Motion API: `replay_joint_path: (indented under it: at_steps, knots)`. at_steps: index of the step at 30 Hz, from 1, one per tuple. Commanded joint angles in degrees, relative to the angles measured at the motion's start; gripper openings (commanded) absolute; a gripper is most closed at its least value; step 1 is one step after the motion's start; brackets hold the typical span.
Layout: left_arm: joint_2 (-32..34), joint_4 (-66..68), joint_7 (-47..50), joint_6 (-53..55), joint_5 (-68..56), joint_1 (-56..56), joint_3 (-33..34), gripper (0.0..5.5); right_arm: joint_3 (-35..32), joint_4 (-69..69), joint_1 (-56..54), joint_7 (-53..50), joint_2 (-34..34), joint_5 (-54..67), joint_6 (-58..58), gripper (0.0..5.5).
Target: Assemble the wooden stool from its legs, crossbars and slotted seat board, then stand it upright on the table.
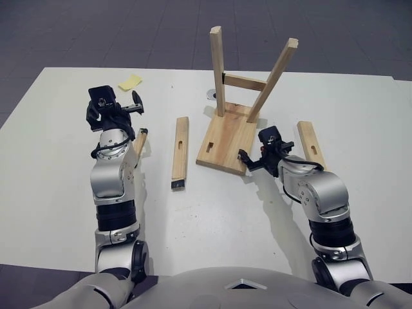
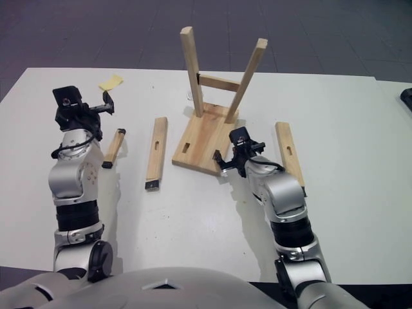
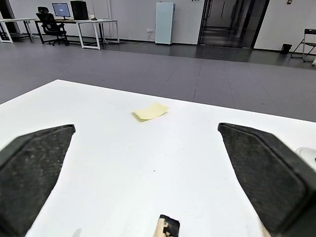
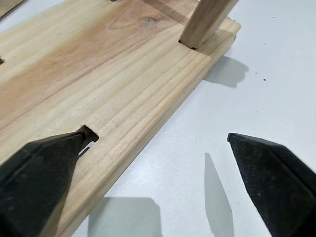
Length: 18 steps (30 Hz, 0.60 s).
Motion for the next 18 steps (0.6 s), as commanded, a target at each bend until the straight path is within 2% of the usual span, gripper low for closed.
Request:
replay_joint_path:
  at_steps: [1, 8, 13, 15, 18]
  knots:
    - [-0.13, 0.13, -0.01, 1.25, 0.55, 0.48, 0.26, 5.40, -0.51, 0.87, 1.69, 0.89, -1.38, -1.20, 2.33, 5.36]
    - [1.24, -0.54, -1.92, 1.22, 1.04, 1.67, -0.75, 5.40, -3.63, -2.46, 1.01, 2.54, 0.30, -0.34, -2.58, 5.36]
    - [8.24, -5.11, -14.88, -1.70, -2.44, 8.32, -0.36, 5.40, -14.64, -7.96, -2.94, 3.96, 2.43, 3.20, -11.00, 5.36]
    - [12.28, -2.07, -21.20, -5.41, -2.93, 11.76, -0.02, 5.40, -18.42, -9.18, -4.37, 4.51, 3.60, 5.66, -12.59, 5.36]
    - [15.56, 6.78, -26.42, -9.84, -2.27, 11.88, -0.65, 5.40, -20.34, -9.98, -4.44, 3.55, 5.64, 7.07, -13.27, 5.36]
